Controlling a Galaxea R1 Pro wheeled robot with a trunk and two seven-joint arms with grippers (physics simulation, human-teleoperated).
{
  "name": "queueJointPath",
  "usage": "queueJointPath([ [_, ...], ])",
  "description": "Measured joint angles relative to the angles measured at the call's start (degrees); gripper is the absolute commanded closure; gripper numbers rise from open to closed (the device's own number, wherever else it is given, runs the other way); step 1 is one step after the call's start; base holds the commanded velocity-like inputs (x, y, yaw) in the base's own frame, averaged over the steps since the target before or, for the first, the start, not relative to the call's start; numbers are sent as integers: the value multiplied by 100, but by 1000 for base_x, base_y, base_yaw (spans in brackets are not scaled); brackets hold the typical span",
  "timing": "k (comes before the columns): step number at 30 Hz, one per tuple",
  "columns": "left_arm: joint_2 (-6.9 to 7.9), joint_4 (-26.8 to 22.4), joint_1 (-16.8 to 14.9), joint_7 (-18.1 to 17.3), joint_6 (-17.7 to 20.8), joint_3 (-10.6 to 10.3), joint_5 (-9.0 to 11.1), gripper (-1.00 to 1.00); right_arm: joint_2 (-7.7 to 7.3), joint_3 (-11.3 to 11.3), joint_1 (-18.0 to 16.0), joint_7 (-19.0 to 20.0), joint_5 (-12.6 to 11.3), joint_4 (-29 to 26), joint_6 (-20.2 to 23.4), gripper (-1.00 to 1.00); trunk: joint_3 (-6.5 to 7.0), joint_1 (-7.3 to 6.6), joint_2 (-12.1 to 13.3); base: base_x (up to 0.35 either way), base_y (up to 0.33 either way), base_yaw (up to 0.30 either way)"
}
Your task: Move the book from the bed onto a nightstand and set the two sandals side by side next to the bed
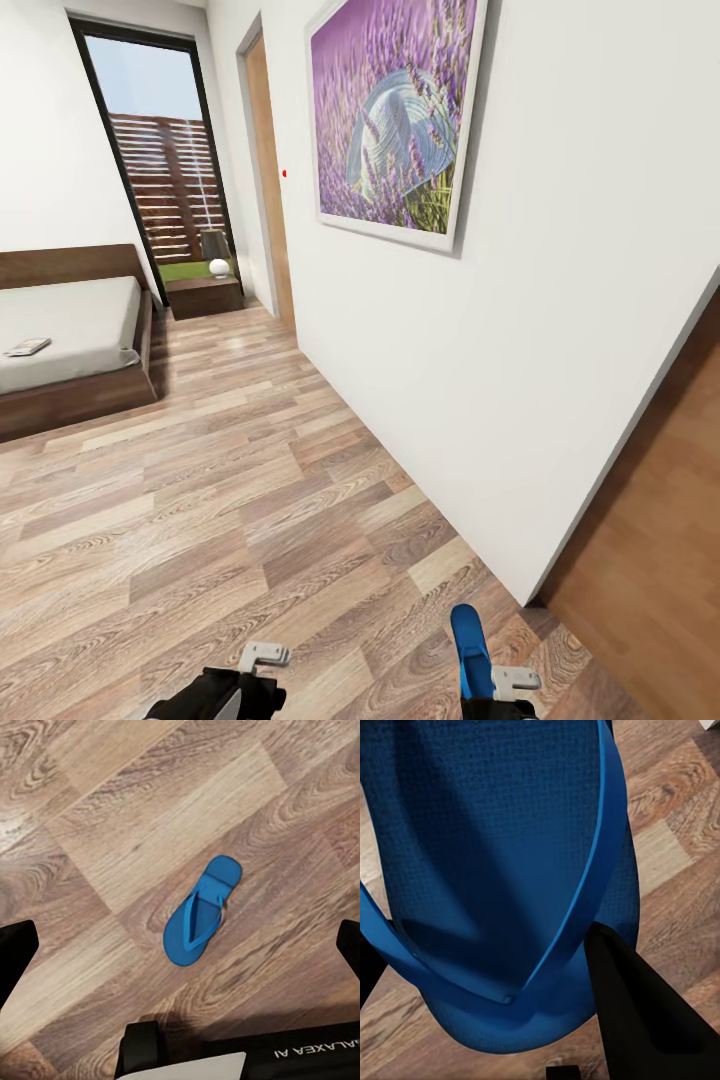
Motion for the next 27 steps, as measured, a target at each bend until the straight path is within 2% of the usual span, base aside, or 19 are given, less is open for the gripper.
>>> queueJointPath([
  [6, -3, 1, 0, 0, -21, -5, -4, -100, 3, 2, 1, 3, 0, 0, 0, 100, 0, 0, 0, 0, 0, 0],
  [27, 1, -25, 0, 3, -296, -16, 6, -100, 0, -2, -3, 39, -16, -83, -11, 100, -377, 461, -841, 0, 0, 0],
])
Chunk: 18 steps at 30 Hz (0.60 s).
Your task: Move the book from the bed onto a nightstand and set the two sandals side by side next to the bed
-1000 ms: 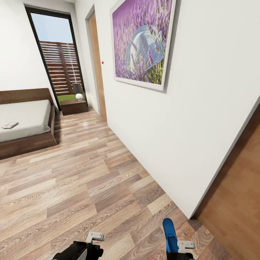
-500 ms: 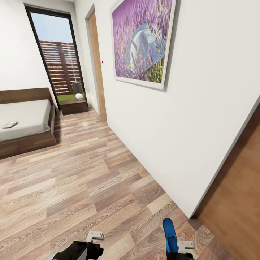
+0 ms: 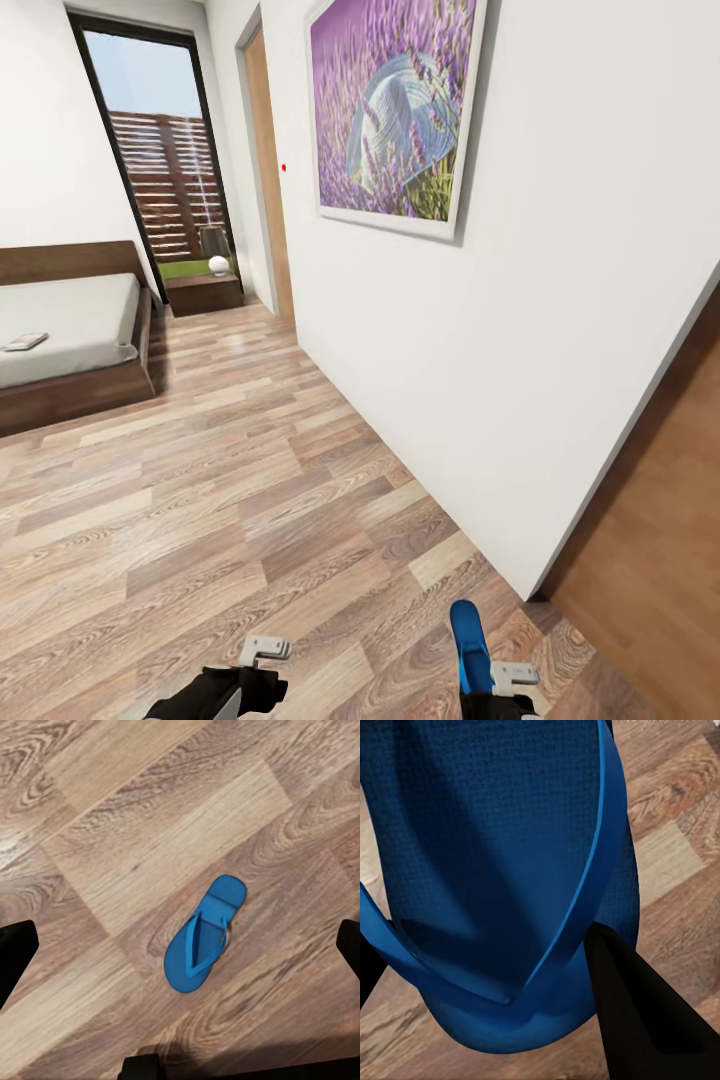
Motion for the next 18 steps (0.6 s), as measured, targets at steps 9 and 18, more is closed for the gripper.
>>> queueJointPath([
  [9, 0, 0, 0, 0, -11, 1, 1, -100, 28, 87, 0, 92, 0, -596, 24, 100, -161, 198, -361, 0, 0, 0],
  [18, 0, -8, 0, 0, -28, 1, 1, -100, 56, 150, 19, 178, 3, -1028, 86, 100, -323, 395, -722, 0, 0, 0],
])
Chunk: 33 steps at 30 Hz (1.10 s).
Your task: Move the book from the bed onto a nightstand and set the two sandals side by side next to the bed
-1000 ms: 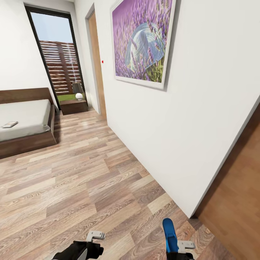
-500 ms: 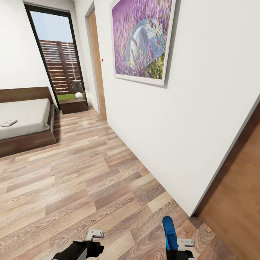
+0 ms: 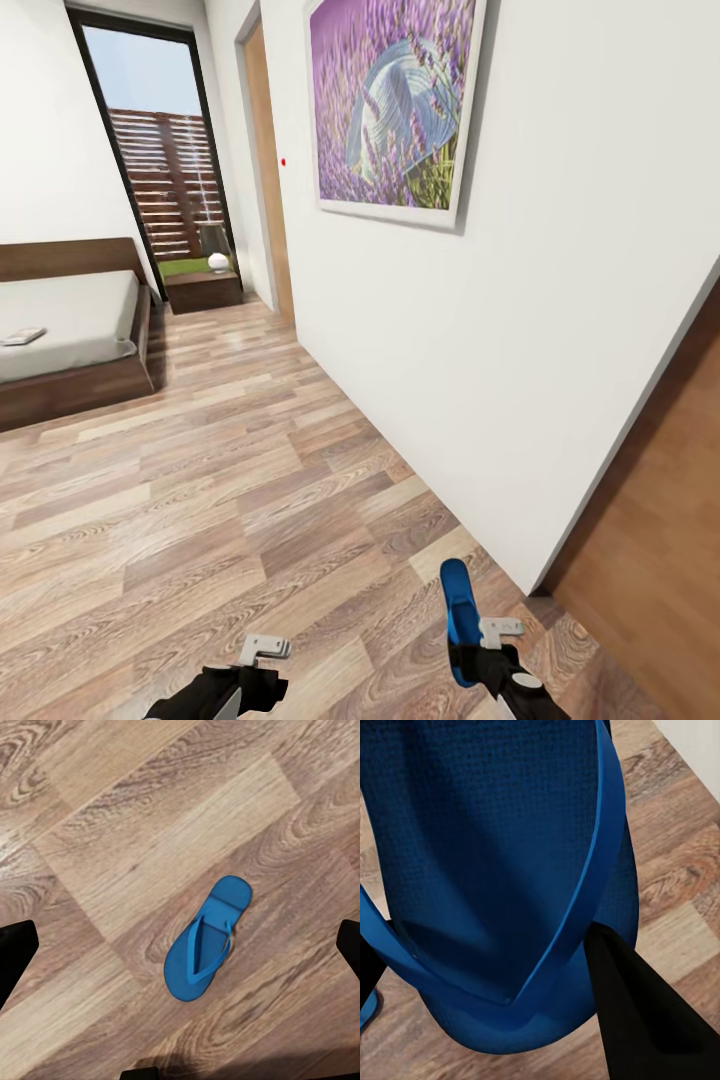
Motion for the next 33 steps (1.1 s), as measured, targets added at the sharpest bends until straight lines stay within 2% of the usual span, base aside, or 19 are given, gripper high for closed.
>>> queueJointPath([
  [4, 0, -1, 0, 0, -8, 1, 0, -100, 5, 40, -7, 6, -2, -35, 41, 100, -72, 88, -160, 0, 0, 0],
  [7, 0, -1, 0, 0, -12, 3, 1, -100, 6, 60, -14, 11, -1, -187, 321, 100, -125, 154, -281, 0, 0, 0],
  [16, 0, -1, 0, 0, -21, 3, 1, -100, 0, 90, 33, 24, -5, -1499, 1281, 100, -287, 351, -642, 0, 0, 0],
  [27, 0, 16, 0, 12, -190, 0, -2, -100, -3, 387, 75, 27, -10, -1771, 1475, 100, -485, 593, -1083, 0, 0, 0],
  [33, 0, 15, 0, 16, -237, -2, 0, -100, -17, 455, 79, 26, -7, -1802, 1485, 100, -592, 725, -1324, 0, 0, 0],
])
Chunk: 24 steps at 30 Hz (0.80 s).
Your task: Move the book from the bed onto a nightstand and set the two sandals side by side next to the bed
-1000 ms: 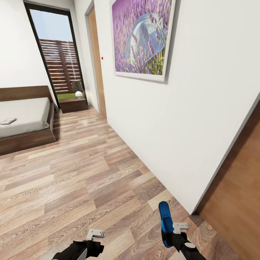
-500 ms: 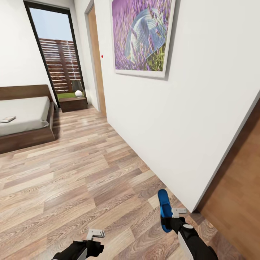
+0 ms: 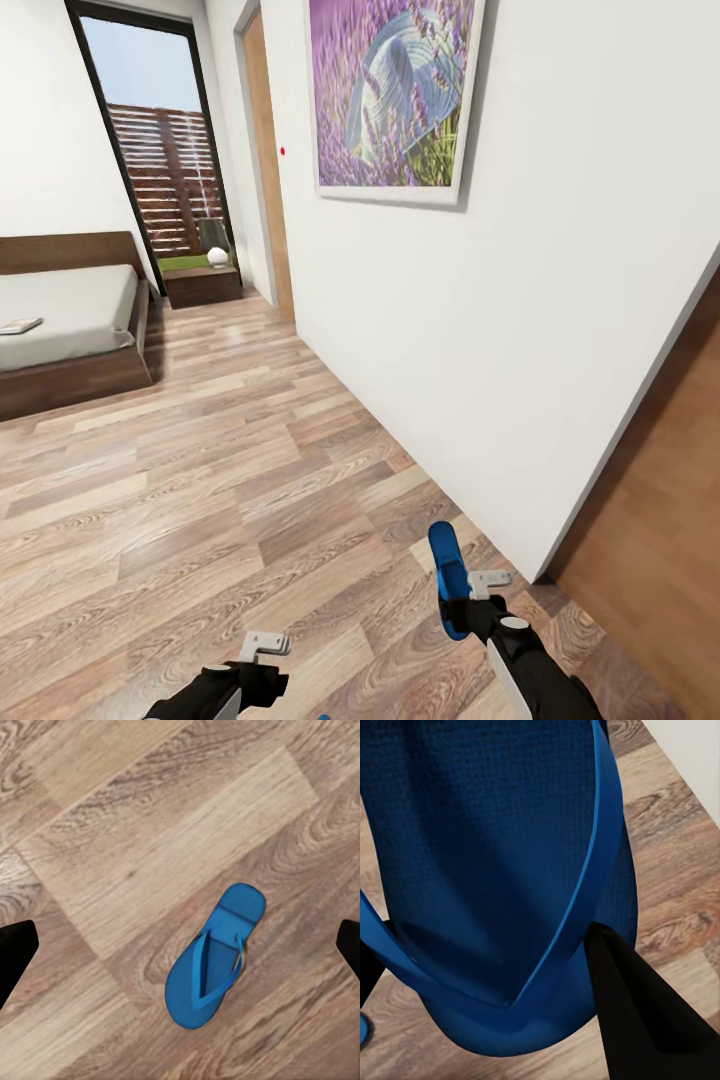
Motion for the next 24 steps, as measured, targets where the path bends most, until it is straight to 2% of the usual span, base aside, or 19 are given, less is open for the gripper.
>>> queueJointPath([
  [17, -8, -25, 0, 19, -121, 13, -5, -100, 9, 21, 1, 0, -6, -16, 2, 100, -305, 374, -682, 0, 0, 0],
  [24, -11, -37, -5, 19, -127, -47, -39, -100, 7, 20, 1, 0, -3, -14, 10, 100, -431, 527, -963, 0, 0, 0],
])
